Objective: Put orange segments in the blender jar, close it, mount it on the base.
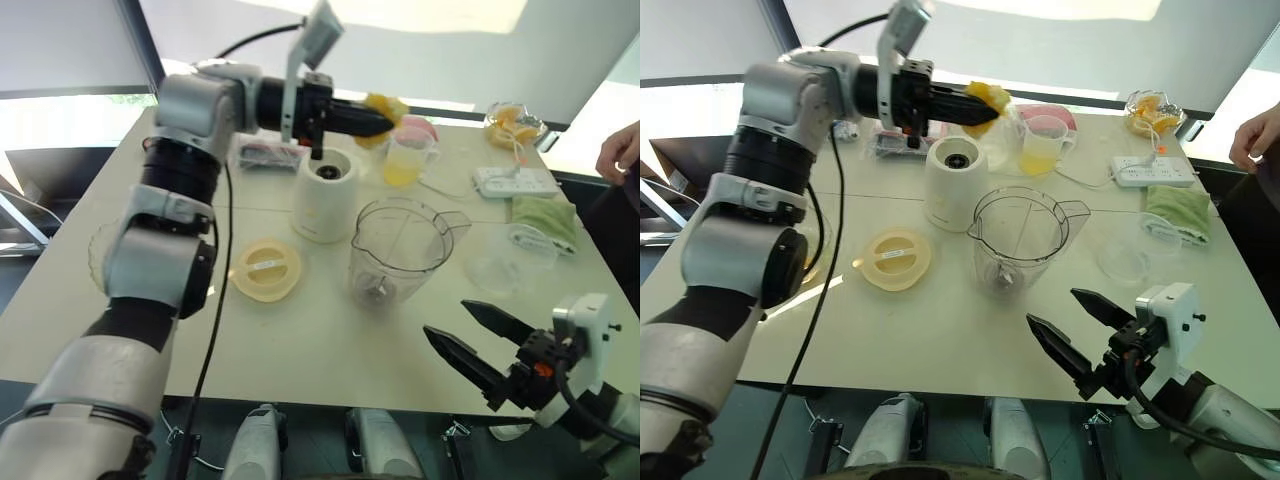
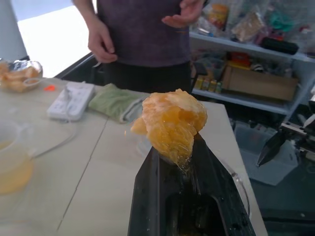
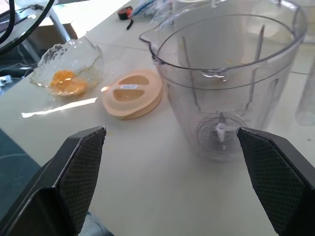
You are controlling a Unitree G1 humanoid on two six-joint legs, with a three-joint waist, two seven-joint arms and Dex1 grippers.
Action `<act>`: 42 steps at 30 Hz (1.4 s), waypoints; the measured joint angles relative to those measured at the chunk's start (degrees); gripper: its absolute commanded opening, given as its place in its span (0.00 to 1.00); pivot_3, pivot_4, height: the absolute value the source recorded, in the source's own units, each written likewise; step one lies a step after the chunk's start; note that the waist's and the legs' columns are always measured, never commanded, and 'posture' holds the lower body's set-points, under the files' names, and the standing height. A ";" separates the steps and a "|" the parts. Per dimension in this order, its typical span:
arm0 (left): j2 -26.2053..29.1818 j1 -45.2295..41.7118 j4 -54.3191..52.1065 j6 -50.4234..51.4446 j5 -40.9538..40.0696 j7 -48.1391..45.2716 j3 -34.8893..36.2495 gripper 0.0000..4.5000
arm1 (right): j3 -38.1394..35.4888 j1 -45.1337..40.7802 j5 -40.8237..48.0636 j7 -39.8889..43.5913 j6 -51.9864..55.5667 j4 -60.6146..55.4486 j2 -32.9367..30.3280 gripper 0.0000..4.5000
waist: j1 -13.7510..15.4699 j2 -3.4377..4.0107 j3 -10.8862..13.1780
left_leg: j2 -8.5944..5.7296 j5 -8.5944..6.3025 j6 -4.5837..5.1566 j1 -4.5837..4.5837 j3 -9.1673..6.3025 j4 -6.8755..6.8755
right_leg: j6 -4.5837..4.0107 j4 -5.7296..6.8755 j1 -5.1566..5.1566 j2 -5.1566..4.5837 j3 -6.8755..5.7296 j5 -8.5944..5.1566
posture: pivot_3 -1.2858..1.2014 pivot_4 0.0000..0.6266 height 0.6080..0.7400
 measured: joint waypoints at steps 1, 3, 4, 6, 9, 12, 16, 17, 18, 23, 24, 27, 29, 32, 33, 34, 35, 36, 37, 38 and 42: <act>-1.41 0.00 0.76 -0.39 0.04 -0.37 -0.14 0.01 | 0.08 0.61 -0.35 -0.31 -1.16 0.00 -0.08 1.00 | 0.06 0.01 0.00 | 0.00 0.00 0.00 0.00 -0.02 0.00 | 0.00 0.00 0.00 0.00 0.00 0.00 | 0.52 0.24 1.00; -4.29 0.01 2.07 -0.56 0.10 -1.04 -0.77 0.01 | 0.32 1.76 -1.20 -0.68 -3.31 0.00 -0.28 1.00 | 0.19 0.01 0.01 | -0.01 0.00 0.00 -0.02 -0.03 0.00 | 0.00 0.00 0.00 0.01 -0.01 -0.01 | 0.52 0.24 1.00; -5.30 0.01 2.48 -0.63 0.20 -1.15 -1.42 0.01 | 0.50 2.00 -1.65 -0.85 -4.01 0.00 -0.45 1.00 | 0.21 0.01 0.01 | -0.02 0.00 0.00 -0.03 -0.03 0.00 | 0.00 -0.03 0.00 0.00 0.00 -0.01 | 0.52 0.24 1.00; -7.41 0.41 3.26 -2.58 1.78 -0.75 -2.89 0.01 | 1.53 3.18 -2.90 -1.26 -6.02 -0.01 -0.80 1.00 | 0.25 0.02 0.00 | -0.05 -0.01 0.01 -0.04 -0.02 0.00 | 0.00 -0.05 0.00 -0.03 0.01 -0.01 | 0.52 0.24 1.00; -10.11 2.78 3.69 -5.54 4.33 0.34 -5.64 0.01 | 3.63 3.89 -4.45 -2.37 -8.39 -0.01 -1.42 1.00 | 0.15 0.02 0.00 | -0.04 -0.01 0.02 -0.04 -0.01 0.00 | 0.00 -0.07 0.00 -0.04 0.05 -0.01 | 0.52 0.24 1.00; -10.76 5.61 3.70 -9.01 7.74 1.02 -9.12 0.01 | 5.87 3.85 -5.60 -3.64 -9.88 -0.01 -2.19 1.00 | 0.10 0.05 0.00 | -0.02 -0.01 0.02 -0.01 -0.01 0.00 | -0.01 -0.05 0.00 -0.04 0.06 -0.01 | 0.52 0.24 1.00; -10.75 7.53 3.69 -10.66 10.09 1.38 -11.11 0.13 | 7.69 3.43 -6.93 -5.02 -10.46 -0.01 -2.56 1.00 | 0.30 0.06 0.01 | 0.02 -0.01 0.02 -0.04 -0.01 0.00 | -0.02 -0.06 -0.01 -0.04 0.06 -0.01 | 0.52 0.24 1.00; -10.73 7.54 3.55 -10.99 10.28 1.46 -11.13 0.19 | 7.84 3.12 -7.13 -5.34 -10.46 -0.01 -2.58 1.00 | 0.34 0.07 0.01 | 0.02 -0.02 0.03 -0.05 -0.01 0.00 | -0.02 -0.08 -0.01 -0.06 0.06 -0.01 | 0.52 0.24 1.00; -10.69 7.55 3.43 -11.27 10.62 1.58 -11.13 0.27 | 8.06 2.61 -7.26 -5.62 -10.46 -0.01 -2.59 1.00 | 0.35 0.07 0.01 | 0.02 -0.03 0.05 -0.05 -0.01 0.00 | -0.02 -0.09 -0.01 -0.06 0.06 -0.01 | 0.52 0.24 1.00; -10.68 7.86 3.43 -12.21 11.22 2.80 -10.73 0.72 | 9.79 0.31 -7.68 -6.60 -9.52 0.00 -2.62 1.00 | 0.41 0.07 0.01 | 0.01 -0.05 0.08 -0.05 -0.02 0.00 | -0.02 -0.09 -0.01 -0.07 0.06 -0.01 | 0.52 0.24 1.00; -10.67 7.86 3.36 -12.23 11.19 2.86 -10.46 0.72 | 9.96 0.00 -7.69 -6.67 -9.28 0.00 -2.62 1.00 | 0.40 0.07 0.01 | 0.01 -0.05 0.08 -0.05 -0.01 0.00 | -0.01 -0.09 -0.01 -0.07 0.06 -0.01 | 0.52 0.24 1.00; -10.26 8.06 2.05 -12.23 11.08 2.82 -9.87 0.72 | 10.10 -1.17 -7.79 -6.74 -7.78 0.00 -2.60 1.00 | 0.40 0.07 0.01 | 0.01 -0.05 0.08 -0.05 -0.02 0.00 | -0.01 -0.09 -0.01 -0.07 0.06 -0.01 | 0.52 0.24 1.00; -9.74 8.85 -0.23 -12.97 11.15 2.71 -9.90 0.72 | 10.10 -1.72 -8.01 -6.47 -6.99 0.02 -2.59 1.00 | 0.36 0.08 0.01 | 0.03 -0.05 0.08 -0.05 -0.02 0.00 | -0.01 -0.08 -0.01 -0.07 0.06 -0.01 | 0.52 0.24 1.00; -8.93 10.84 -4.19 -15.71 11.40 2.77 -10.20 0.72 | 10.09 -3.47 -8.25 -5.84 -5.83 0.36 -2.57 1.00 | 0.36 0.09 0.00 | 0.05 -0.05 0.09 -0.04 -0.03 0.00 | -0.01 -0.07 -0.01 -0.07 0.06 -0.01 | 0.52 0.24 1.00; -8.80 11.19 -4.96 -16.10 11.48 2.80 -10.37 0.72 | 10.09 -3.91 -8.25 -5.73 -5.62 0.47 -2.54 1.00 | 0.37 0.09 0.00 | 0.05 -0.05 0.09 -0.04 -0.03 0.00 | -0.01 -0.07 -0.01 -0.07 0.06 -0.01 | 0.52 0.24 1.00; -8.80 11.26 -5.22 -16.20 11.49 2.83 -10.43 0.72 | 10.08 -4.06 -8.26 -5.68 -5.54 0.59 -2.52 1.00 | 0.39 0.09 0.00 | 0.04 -0.05 0.09 -0.04 -0.02 0.00 | -0.01 -0.07 -0.01 -0.07 0.06 -0.01 | 0.52 0.24 1.00; -8.79 11.29 -5.62 -16.19 11.47 3.11 -10.43 0.72 | 10.08 -4.46 -8.31 -5.45 -5.24 0.86 -2.45 1.00 | 0.41 0.09 0.00 | 0.04 -0.05 0.09 -0.04 -0.02 0.01 | -0.01 -0.07 -0.01 -0.07 0.06 -0.01 | 0.52 0.24 1.00; -8.83 11.28 -5.91 -16.15 11.34 3.65 -10.27 0.72 | 10.08 -4.77 -8.43 -5.23 -4.94 1.16 -2.21 1.00 | 0.47 0.09 0.00 | 0.03 -0.05 0.09 -0.04 -0.02 0.01 | -0.01 -0.07 -0.01 -0.07 0.06 -0.01 | 0.52 0.24 1.00; -8.94 11.28 -6.12 -16.14 11.20 4.27 -9.94 0.72 | 10.08 -4.82 -8.77 -5.14 -4.73 1.31 -2.07 1.00 | 0.52 0.09 0.00 | 0.03 -0.05 0.09 -0.05 -0.01 0.01 | -0.01 -0.08 -0.01 -0.07 0.06 -0.01 | 0.52 0.24 1.00; -9.24 11.36 -6.19 -16.53 10.95 5.59 -8.98 0.72 | 10.07 -4.69 -9.24 -5.05 -4.60 1.39 -1.83 1.00 | 0.54 0.09 0.00 | 0.03 -0.05 0.09 -0.05 -0.02 0.01 | -0.01 -0.08 -0.01 -0.07 0.06 -0.01 | 0.52 0.24 1.00; -7.59 13.10 -13.15 -15.53 3.53 13.77 1.90 0.72 | 10.12 -1.44 -14.76 -3.65 -5.40 5.51 4.35 1.00 | 0.62 0.16 -0.02 | 0.12 -0.16 0.27 -0.01 -0.05 0.00 | 0.03 -0.06 -0.04 -0.04 0.08 0.00 | 0.52 0.24 1.00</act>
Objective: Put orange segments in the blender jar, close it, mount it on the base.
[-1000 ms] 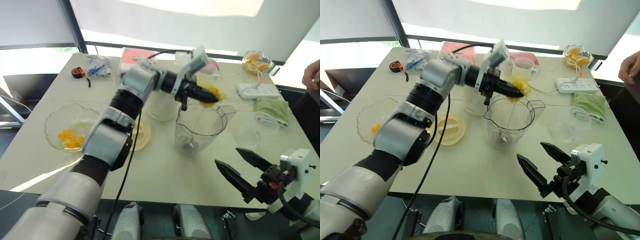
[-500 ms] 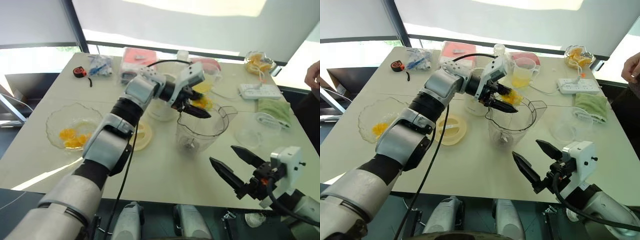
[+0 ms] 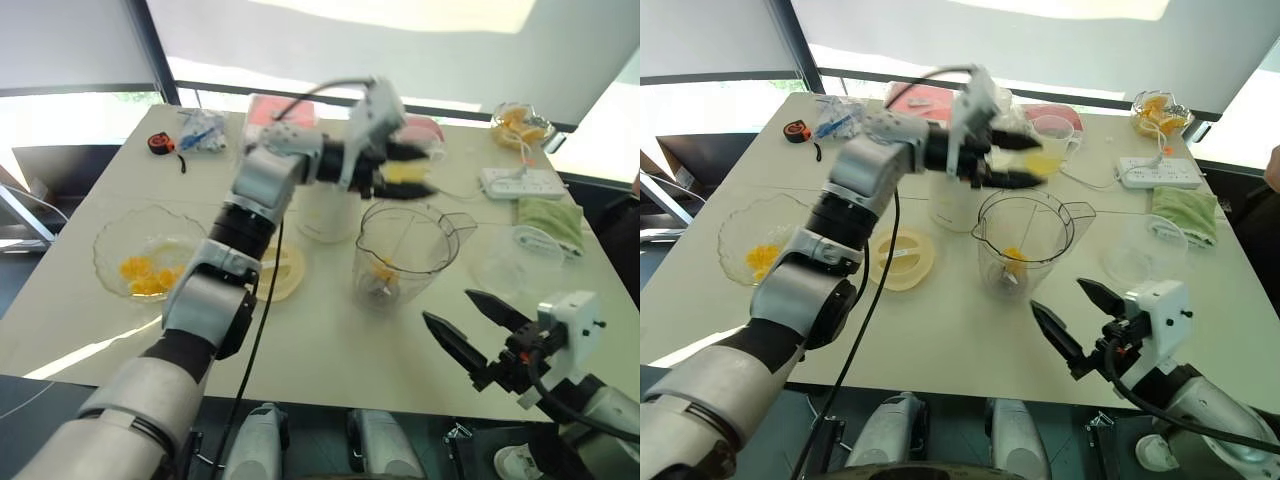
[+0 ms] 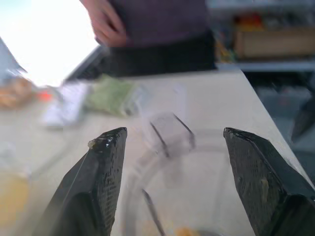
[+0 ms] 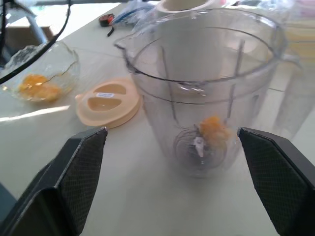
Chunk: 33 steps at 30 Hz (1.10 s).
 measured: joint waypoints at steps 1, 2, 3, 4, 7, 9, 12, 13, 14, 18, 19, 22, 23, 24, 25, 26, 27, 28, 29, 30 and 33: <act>1.95 0.61 -2.35 1.91 -1.89 0.12 2.18 0.72 | 0.25 0.48 -1.58 0.32 -0.42 1.49 1.38 1.00 | -0.34 0.07 -0.02 | 0.02 -0.01 0.02 0.02 0.00 0.00 | 0.00 0.03 0.00 0.01 0.00 0.00 | 0.52 0.24 1.00; 4.29 2.08 -5.77 4.04 -3.77 0.05 3.99 0.72 | 0.65 0.52 -4.00 0.58 -1.41 3.32 3.96 1.00 | -0.56 0.13 -0.04 | 0.03 -0.01 0.02 0.05 0.00 -0.02 | 0.00 0.04 0.00 0.03 0.00 0.00 | 0.52 0.24 1.00; 5.03 2.90 -7.10 4.81 -4.43 0.03 4.61 0.72 | 0.83 0.46 -5.04 0.59 -1.99 4.18 5.05 1.00 | -0.59 0.22 -0.10 | 0.04 -0.01 0.02 0.06 -0.02 -0.01 | 0.00 0.07 0.00 0.03 -0.01 0.00 | 0.52 0.24 1.00; 6.96 5.80 -11.58 6.38 -5.49 0.48 5.24 0.72 | 1.45 -0.51 -8.85 0.26 -3.92 6.37 7.49 1.00 | -0.59 0.35 -0.17 | 0.03 -0.01 0.02 0.09 -0.01 -0.01 | -0.01 0.07 0.01 0.00 0.01 0.00 | 0.52 0.24 1.00; 10.19 13.22 -20.32 11.26 -7.37 3.40 5.49 0.72 | 1.91 -2.80 -17.69 -1.60 -8.60 11.76 12.40 1.00 | -0.45 0.62 -0.25 | 0.00 0.00 0.01 0.09 0.03 0.08 | -0.01 0.10 0.04 -0.06 0.05 0.00 | 0.52 0.24 1.00; 14.21 19.70 -28.31 14.98 -8.49 6.27 6.45 0.72 | 1.80 -3.97 -23.34 -2.81 -11.47 15.13 15.18 1.00 | -0.51 0.67 -0.26 | 0.01 0.00 0.00 0.10 0.02 0.08 | -0.02 0.11 0.04 -0.05 0.05 0.00 | 0.52 0.24 1.00; 18.46 26.67 -36.76 17.81 -9.33 8.30 7.35 0.72 | 0.65 -5.55 -27.77 -3.83 -13.27 18.75 16.48 1.00 | -0.53 0.73 -0.26 | 0.01 -0.01 0.00 0.10 0.04 0.07 | -0.02 0.13 0.02 -0.07 0.06 0.00 | 0.52 0.24 1.00; 20.24 29.62 -40.26 18.78 -10.06 8.68 7.69 0.72 | 0.34 -7.04 -29.68 -4.55 -13.77 20.16 16.46 1.00 | -0.54 0.73 -0.27 | 0.01 0.00 0.00 0.10 0.04 0.07 | -0.02 0.12 0.03 -0.08 0.06 -0.01 | 0.52 0.24 1.00; 21.90 32.74 -43.40 19.84 -10.94 8.91 8.00 0.72 | -0.54 -8.91 -31.48 -5.66 -14.19 21.92 16.50 1.00 | -0.73 0.78 -0.30 | 0.01 -0.01 0.00 0.14 0.11 0.07 | -0.02 0.12 0.03 -0.10 0.13 0.00 | 0.52 0.24 1.00; 26.29 44.34 -52.45 25.17 -15.60 10.32 10.30 0.72 | -3.89 -17.00 -37.42 -8.05 -14.66 33.36 14.82 1.00 | -0.64 0.81 -0.31 | 0.00 0.00 -0.02 0.24 0.15 0.08 | -0.06 0.13 0.11 -0.11 0.18 0.00 | 0.52 0.24 1.00; 27.07 45.68 -53.96 25.89 -16.24 10.75 10.43 0.72 | -3.67 -18.48 -38.70 -7.85 -15.04 35.91 14.03 1.00 | -0.52 0.82 -0.32 | -0.02 0.01 -0.02 0.25 0.16 0.08 | -0.07 0.13 0.13 -0.11 0.18 0.00 | 0.52 0.24 1.00; 31.02 50.84 -59.33 26.16 -16.38 11.48 9.36 0.72 | -1.77 -23.37 -43.69 -6.23 -17.41 44.97 11.02 1.00 | -0.66 0.91 -0.33 | -0.04 0.00 -0.02 0.40 0.21 0.05 | -0.08 0.13 0.26 -0.11 0.23 -0.01 | 0.52 0.24 1.00; 31.59 52.30 -60.21 26.01 -16.28 11.92 9.11 0.72 | -1.68 -25.54 -44.36 -5.95 -17.95 48.39 10.99 1.00 | -0.74 0.90 -0.33 | -0.03 0.00 -0.02 0.44 0.21 0.04 | -0.08 0.12 0.29 -0.08 0.23 -0.01 | 0.52 0.24 1.00; 31.57 52.72 -60.44 26.05 -16.32 12.51 8.93 0.72 | -1.65 -27.10 -44.59 -5.82 -18.02 50.83 11.01 1.00 | -0.67 0.91 -0.32 | -0.04 0.00 -0.02 0.44 0.21 0.04 | -0.08 0.13 0.29 -0.08 0.23 -0.01 | 0.52 0.24 1.00; 31.55 52.76 -60.69 26.20 -16.60 13.44 8.99 0.72 | -1.67 -29.13 -44.49 -5.57 -18.01 53.54 11.18 1.00 | -0.69 0.90 -0.32 | -0.04 0.01 -0.02 0.45 0.19 0.05 | -0.08 0.14 0.31 -0.06 0.23 0.00 | 0.52 0.24 1.00; 31.55 52.77 -61.20 26.48 -17.11 14.23 9.29 0.72 | -1.75 -31.04 -44.14 -5.37 -18.04 55.65 11.36 1.00 | -0.76 0.93 -0.31 | -0.04 0.01 -0.02 0.51 0.20 0.05 | -0.08 0.14 0.35 -0.05 0.24 0.01 | 0.52 0.24 1.00; 31.55 52.73 -61.75 26.64 -17.57 14.69 9.57 0.72 | -1.89 -32.29 -43.85 -5.25 -18.06 57.01 11.53 1.00 | -0.83 0.95 -0.31 | -0.04 0.01 -0.02 0.56 0.20 0.04 | -0.08 0.14 0.39 -0.05 0.24 0.01 | 0.52 0.24 1.00; 31.62 52.74 -62.34 27.23 -18.42 15.29 9.79 0.72 | -2.02 -33.60 -43.47 -4.93 -18.18 58.58 11.62 1.00 | -0.85 0.98 -0.31 | -0.04 0.00 -0.02 0.67 0.20 0.02 | -0.08 0.14 0.50 -0.05 0.24 0.00 | 0.52 0.24 1.00; 31.84 52.77 -62.70 27.60 -18.93 15.60 9.79 0.72 | -2.16 -34.70 -43.36 -4.67 -18.28 60.08 11.63 1.00 | -0.87 0.99 -0.30 | -0.04 0.00 -0.01 0.80 0.20 -0.04 | -0.07 0.12 0.63 -0.05 0.24 -0.01 | 0.52 0.24 1.00; 32.43 53.01 -63.07 27.79 -19.36 15.69 9.80 0.72 | -2.23 -35.55 -43.32 -4.39 -18.45 61.28 11.63 1.00 | -0.91 0.99 -0.29 | -0.04 0.00 -0.01 0.87 0.20 -0.07 | -0.06 0.09 0.69 -0.04 0.24 -0.01 | 0.52 0.24 1.00; 34.17 54.68 -65.05 28.82 -20.91 15.95 9.78 0.72 | -2.51 -37.07 -43.38 -3.60 -19.52 64.89 11.62 1.00 | -1.02 1.04 -0.26 | -0.03 -0.01 -0.01 0.96 0.19 -0.12 | -0.06 0.05 0.77 -0.03 0.24 -0.02 | 0.52 0.24 1.00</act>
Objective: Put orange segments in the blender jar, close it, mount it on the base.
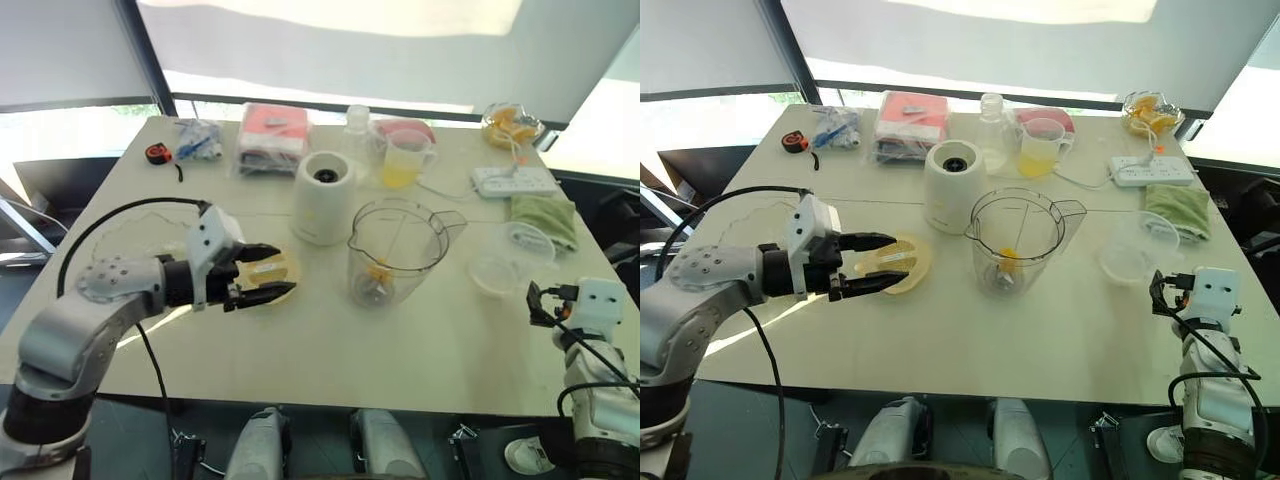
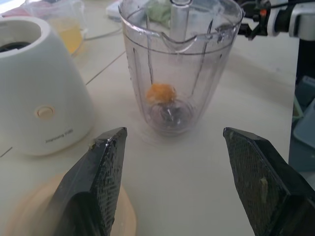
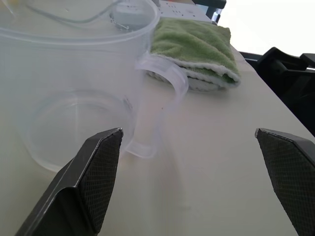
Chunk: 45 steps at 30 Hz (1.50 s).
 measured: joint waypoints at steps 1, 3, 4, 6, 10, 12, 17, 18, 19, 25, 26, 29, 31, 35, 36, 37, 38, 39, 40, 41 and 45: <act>0.02 0.20 -0.29 0.25 -0.49 0.36 0.00 0.72 | 0.00 -0.51 -0.09 0.25 -0.38 1.30 0.00 1.00 | 0.01 0.00 0.00 | 0.00 0.00 0.00 0.00 0.00 0.01 | 0.00 0.00 0.02 0.00 0.00 0.00 | 0.52 0.24 1.00; 0.21 0.19 -1.05 0.89 -1.50 0.96 0.00 0.72 | 0.00 -1.43 -0.22 0.42 -1.33 3.35 0.00 1.00 | -0.02 0.00 0.00 | -0.01 0.00 0.00 0.03 0.00 0.02 | 0.00 0.00 0.05 -0.01 0.01 0.00 | 0.52 0.24 1.00; 0.38 0.16 -1.17 1.02 -1.98 1.23 0.00 0.72 | 0.00 -1.78 -0.34 0.44 -2.01 4.27 0.00 1.00 | -0.03 0.00 0.00 | -0.01 0.00 0.00 0.08 0.00 0.02 | 0.00 0.00 0.10 -0.01 0.01 0.00 | 0.52 0.24 1.00; 0.50 0.04 -1.17 1.11 -2.60 2.01 0.00 0.72 | 0.00 -2.46 -0.62 0.43 -3.08 5.75 0.00 1.00 | -0.07 0.01 0.01 | -0.01 0.00 0.00 0.09 0.00 0.02 | 0.00 -0.01 0.11 -0.01 0.01 0.00 | 0.52 0.24 1.00; 0.50 -0.43 -1.47 1.30 -3.36 3.18 -0.27 0.72 | 0.01 -3.70 -0.81 0.01 -4.51 7.59 0.07 1.00 | -0.07 0.02 0.01 | -0.01 0.00 0.00 0.09 0.00 0.02 | 0.00 -0.02 0.11 -0.01 0.01 0.00 | 0.52 0.24 1.00; 0.47 -0.42 -2.21 1.65 -4.25 3.66 -0.63 0.72 | 0.01 -4.86 -1.23 -0.55 -5.37 9.05 0.08 1.00 | -0.14 0.02 0.02 | -0.01 0.00 0.00 0.08 0.01 0.02 | 0.00 -0.04 0.11 -0.01 0.03 0.00 | 0.52 0.24 1.00; 0.50 -0.43 -3.02 2.61 -5.93 4.95 -0.95 0.72 | 0.13 -7.97 -2.23 -2.28 -7.15 12.83 0.07 1.00 | -0.30 0.04 0.03 | -0.01 0.00 0.00 0.08 0.00 0.02 | 0.00 -0.04 0.10 -0.01 0.03 0.00 | 0.52 0.24 1.00; 0.55 -0.44 -3.23 2.71 -6.42 5.21 -0.94 0.72 | 0.30 -8.71 -2.70 -2.61 -7.48 13.61 0.05 1.00 | -0.43 0.03 0.03 | -0.02 0.00 0.00 0.08 0.00 0.02 | 0.00 -0.04 0.11 0.00 0.03 0.00 | 0.52 0.24 1.00; 0.69 -0.44 -3.50 2.88 -6.93 5.45 -0.94 0.72 | 0.56 -9.82 -3.18 -3.07 -7.86 14.91 0.00 1.00 | -0.67 0.03 0.04 | -0.01 0.00 0.00 0.08 0.00 0.02 | 0.00 -0.04 0.11 -0.01 0.03 0.00 | 0.52 0.24 1.00; 1.03 -0.31 -4.46 4.00 -10.20 7.45 -0.31 0.72 | 1.06 -15.28 -4.55 -4.85 -10.13 23.12 -0.04 1.00 | -1.44 0.02 0.08 | -0.02 0.00 0.00 0.08 -0.01 0.01 | 0.00 -0.06 0.12 -0.01 0.04 0.00 | 0.52 0.24 1.00; 1.04 -0.25 -4.49 4.24 -10.82 8.01 -0.11 0.72 | 1.06 -16.16 -4.57 -5.11 -10.56 24.68 -0.04 1.00 | -1.45 0.02 0.08 | -0.02 0.00 0.00 0.08 -0.01 0.01 | 0.00 -0.06 0.12 -0.01 0.04 0.00 | 0.52 0.24 1.00; 1.18 0.55 -4.70 4.70 -12.04 8.83 0.16 0.72 | 1.18 -18.45 -4.76 -5.63 -12.54 28.88 -0.05 1.00 | -1.56 0.02 0.10 | -0.03 0.00 0.00 0.08 -0.01 0.00 | 0.00 -0.06 0.11 0.00 0.04 0.00 | 0.52 0.24 1.00; 1.59 1.12 -4.83 4.74 -12.73 9.07 0.20 0.73 | 1.53 -19.81 -5.05 -6.04 -13.85 31.51 -0.05 0.94 | -1.59 0.03 0.11 | -0.03 0.00 0.00 0.08 -0.01 0.00 | 0.00 -0.06 0.12 0.00 0.04 0.00 | 0.52 0.24 1.00; 2.45 1.38 -4.97 4.73 -13.78 9.32 0.54 0.73 | 1.71 -21.20 -4.93 -6.07 -16.00 34.62 0.00 0.60 | -1.59 0.05 0.13 | -0.04 0.00 0.00 0.08 -0.01 0.00 | 0.00 -0.07 0.12 0.00 0.05 0.00 | 0.52 0.24 1.00; 2.77 1.39 -4.97 4.73 -13.91 9.32 0.62 0.73 | 1.85 -21.57 -4.94 -6.11 -16.62 35.35 -0.01 0.50 | -1.60 0.05 0.14 | -0.04 0.00 0.00 0.08 -0.01 0.00 | 0.00 -0.08 0.12 0.00 0.05 0.00 | 0.52 0.24 1.00; 2.95 1.39 -4.96 4.72 -13.96 9.32 0.82 0.73 | 2.03 -21.70 -4.94 -6.13 -17.07 35.73 -0.01 0.37 | -1.54 0.06 0.14 | -0.04 0.00 0.00 0.08 -0.01 0.00 | 0.00 -0.08 0.12 0.00 0.05 0.00 | 0.52 0.24 1.00; 3.02 1.38 -4.96 4.72 -13.99 9.33 0.92 0.73 | 2.18 -21.73 -4.95 -6.13 -17.37 35.90 -0.01 0.27 | -1.50 0.07 0.15 | -0.04 0.00 0.00 0.07 -0.02 0.00 | 0.00 -0.09 0.12 -0.01 0.05 0.00 | 0.52 0.24 1.00; 3.14 1.39 -4.96 4.71 -14.03 9.33 0.97 0.73 | 2.31 -21.74 -4.96 -6.13 -17.80 36.15 -0.01 0.15 | -1.46 0.08 0.16 | -0.04 0.00 0.00 0.06 -0.02 0.00 | 0.01 -0.10 0.12 -0.01 0.05 0.00 | 0.52 0.24 1.00; 3.32 1.39 -4.95 4.71 -14.04 9.32 0.99 0.73 | 2.47 -21.73 -4.96 -6.13 -18.20 36.29 -0.01 0.04 | -1.46 0.09 0.17 | -0.05 0.00 0.00 0.05 -0.02 0.00 | 0.01 -0.11 0.12 -0.01 0.05 0.00 | 0.52 0.24 1.00; 3.51 1.38 -4.95 4.70 -14.05 9.30 0.99 0.73 | 2.52 -21.73 -4.94 -6.19 -18.49 36.39 -0.01 0.02 | -1.48 0.09 0.17 | -0.05 0.00 0.00 0.05 -0.01 0.00 | 0.01 -0.12 0.12 -0.01 0.06 0.00 | 0.52 0.24 1.00; 3.90 1.31 -4.34 4.53 -14.05 9.03 1.02 0.73 | 2.50 -21.76 -4.58 -6.75 -18.93 36.57 0.09 0.02 | -1.55 0.11 0.20 | -0.05 0.00 0.00 0.05 -0.02 -0.01 | 0.01 -0.13 0.12 -0.01 0.06 0.00 | 0.52 0.24 1.00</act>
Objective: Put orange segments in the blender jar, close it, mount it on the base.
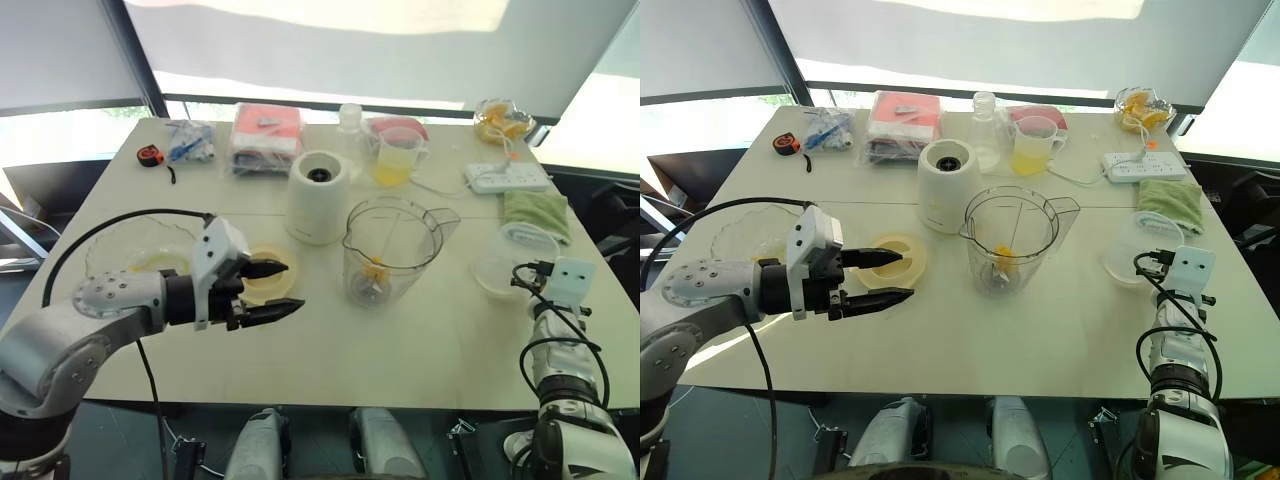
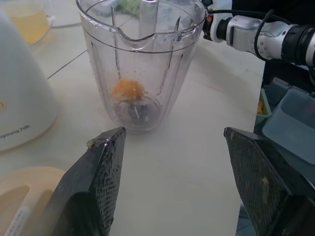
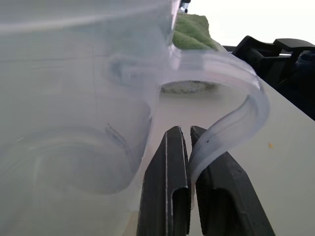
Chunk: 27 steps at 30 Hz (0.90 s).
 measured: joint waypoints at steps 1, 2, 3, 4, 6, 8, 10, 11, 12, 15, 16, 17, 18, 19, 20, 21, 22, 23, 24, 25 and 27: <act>0.00 -0.14 0.19 -0.05 -0.01 -0.09 0.00 0.73 | -0.01 -0.02 0.09 -0.05 -0.01 0.00 0.03 0.02 | 0.01 0.00 0.00 | 0.00 0.00 0.00 0.00 0.00 0.00 | 0.00 0.00 0.00 0.00 0.00 0.00 | 0.52 0.24 1.00; -0.01 -0.46 0.52 -0.10 -0.01 -0.19 0.00 0.73 | -0.03 -0.02 0.27 -0.07 -0.04 0.00 0.06 0.02 | 0.03 0.00 0.00 | 0.00 0.00 0.00 0.00 -0.01 0.00 | 0.00 0.00 0.00 0.00 0.00 0.00 | 0.52 0.24 1.00; -0.01 -0.79 0.76 -0.13 -0.01 -0.21 0.00 0.73 | -0.03 -0.02 0.47 -0.04 -0.05 0.00 0.09 0.02 | 0.02 -0.01 0.01 | 0.00 0.00 0.00 0.00 0.00 0.00 | 0.00 0.00 0.00 0.00 0.00 0.00 | 0.52 0.24 1.00; -0.01 -1.26 1.08 -0.17 0.00 -0.32 -0.01 0.73 | -0.04 -0.01 0.72 0.07 -0.06 -0.04 0.15 0.02 | 0.00 -0.01 0.01 | 0.00 0.00 0.00 0.00 0.00 0.00 | 0.00 0.00 0.00 0.00 0.00 0.00 | 0.52 0.24 1.00; 0.00 -2.47 2.26 -0.75 0.04 -1.04 -0.06 0.73 | -0.02 0.03 1.11 0.30 -0.04 -0.74 0.20 0.02 | -0.03 0.02 0.05 | -0.01 0.00 0.00 0.00 0.01 0.00 | 0.00 0.00 0.00 0.00 0.00 0.00 | 0.52 0.24 1.00; 0.14 -4.06 4.12 -1.19 0.06 -2.28 -0.09 0.73 | -0.01 0.04 1.25 0.40 0.45 -3.35 0.07 0.02 | -0.03 0.17 0.19 | -0.02 0.00 0.00 -0.01 0.01 0.00 | 0.00 0.00 -0.02 0.00 0.01 0.00 | 0.52 0.24 1.00; 0.14 -6.15 6.32 -1.45 -0.08 -3.48 -0.07 0.73 | 0.13 -0.12 0.96 0.28 1.70 -6.66 -1.35 0.02 | -0.03 0.35 0.35 | -0.03 0.00 0.00 -0.02 0.02 0.00 | 0.01 0.01 -0.03 0.00 0.02 0.00 | 0.52 0.24 1.00; 0.15 -7.52 7.94 -1.86 -0.16 -4.24 0.08 0.73 | 0.30 -0.62 0.59 0.34 2.74 -8.17 -3.21 0.02 | -0.03 0.47 0.46 | -0.10 0.00 0.00 -0.07 0.05 0.00 | 0.01 0.00 -0.10 0.00 0.04 0.00 | 0.52 0.24 1.00; 0.14 -8.81 9.66 -2.42 -0.09 -5.04 0.20 0.73 | 0.32 -1.15 0.00 0.59 3.60 -10.33 -5.36 0.02 | 0.01 0.63 0.57 | -0.17 0.00 0.00 -0.07 0.08 0.00 | 0.02 0.01 -0.11 -0.02 0.07 0.00 | 0.52 0.24 1.00; 0.25 -10.97 12.95 -4.33 1.19 -7.40 0.11 0.73 | 0.92 -3.24 -0.66 3.66 5.40 -17.79 -10.69 0.02 | -0.08 0.65 0.66 | -0.17 -0.01 0.02 -0.07 0.06 -0.08 | 0.08 0.01 -0.13 0.04 0.07 -0.03 | 0.52 0.24 1.00; 0.25 -11.62 13.89 -5.03 1.90 -8.30 -0.63 0.73 | 1.86 -3.76 -1.04 5.70 6.06 -20.34 -12.83 0.02 | -0.11 0.64 0.68 | -0.17 -0.02 0.03 -0.07 0.05 -0.13 | 0.10 0.01 -0.15 0.05 0.07 -0.04 | 0.52 0.24 1.00; 0.26 -12.22 14.65 -5.42 2.59 -9.04 -1.27 0.73 | 2.83 -4.40 -1.29 7.80 6.94 -22.72 -14.54 0.02 | -0.13 0.60 0.70 | -0.16 -0.02 0.03 -0.06 0.05 -0.21 | 0.11 0.01 -0.18 0.07 0.07 -0.05 | 0.52 0.24 1.00; 0.24 -12.63 15.09 -5.96 2.89 -9.56 -1.56 0.73 | 3.71 -5.07 -1.39 9.61 7.60 -24.80 -15.55 0.02 | -0.15 0.52 0.75 | -0.13 -0.02 0.03 -0.06 0.03 -0.26 | 0.10 0.01 -0.20 0.12 0.07 -0.05 | 0.52 0.24 1.00; 0.19 -13.26 15.76 -6.36 3.24 -10.04 -2.03 0.73 | 4.88 -5.79 -1.56 11.74 8.75 -26.20 -16.69 0.02 | -0.14 0.48 0.78 | -0.11 -0.02 0.03 -0.06 0.02 -0.28 | 0.10 0.02 -0.22 0.14 0.07 -0.05 | 0.52 0.24 1.00; 0.06 -14.01 16.55 -6.68 3.95 -10.53 -2.76 0.73 | 6.62 -6.93 -1.67 14.40 10.50 -27.86 -17.86 0.02 | -0.13 0.49 0.80 | -0.11 -0.02 0.03 -0.06 0.03 -0.33 | 0.10 0.02 -0.26 0.14 0.07 -0.05 | 0.52 0.24 1.00; -0.18 -14.48 17.09 -7.25 4.44 -10.93 -3.39 0.73 | 7.75 -7.94 -1.71 16.36 11.86 -29.36 -18.38 0.02 | -0.08 0.49 0.81 | -0.11 -0.02 0.03 -0.06 0.03 -0.36 | 0.10 0.03 -0.27 0.13 0.07 -0.05 | 0.52 0.24 1.00; -0.50 -14.64 17.39 -7.75 5.09 -11.32 -3.91 0.73 | 9.16 -9.21 -1.79 18.35 13.23 -30.69 -18.82 0.02 | -0.06 0.49 0.82 | -0.11 -0.02 0.03 -0.07 0.04 -0.38 | 0.10 0.02 -0.30 0.13 0.08 -0.05 | 0.52 0.24 1.00; -0.72 -14.64 17.71 -8.31 5.43 -11.69 -4.56 0.73 | 10.32 -10.26 -1.83 19.95 14.14 -32.08 -19.02 0.02 | -0.01 0.48 0.83 | -0.10 -0.02 0.03 -0.08 0.06 -0.42 | 0.10 0.02 -0.35 0.11 0.09 -0.05 | 0.52 0.24 1.00; -0.98 -14.63 18.04 -8.68 5.88 -12.08 -5.30 0.73 | 11.30 -11.05 -1.90 21.17 14.80 -33.15 -19.28 0.02 | 0.11 0.47 0.83 | -0.11 -0.02 0.03 -0.10 0.07 -0.47 | 0.10 0.02 -0.38 0.08 0.10 -0.04 | 0.52 0.24 1.00; -1.17 -14.57 18.16 -8.73 6.43 -12.32 -5.84 0.73 | 12.12 -11.84 -2.05 22.53 15.76 -34.43 -19.42 0.02 | 0.16 0.45 0.84 | -0.11 -0.01 0.03 -0.12 0.09 -0.53 | 0.11 0.01 -0.44 0.05 0.10 -0.04 | 0.52 0.24 1.00; -1.54 -14.57 18.43 -8.80 6.97 -12.52 -6.05 0.73 | 14.05 -13.42 -2.30 25.15 17.28 -37.54 -19.62 0.02 | 0.21 0.37 0.89 | -0.10 -0.01 0.03 -0.23 0.11 -0.61 | 0.19 0.01 -0.59 0.02 0.12 0.01 | 0.52 0.24 1.00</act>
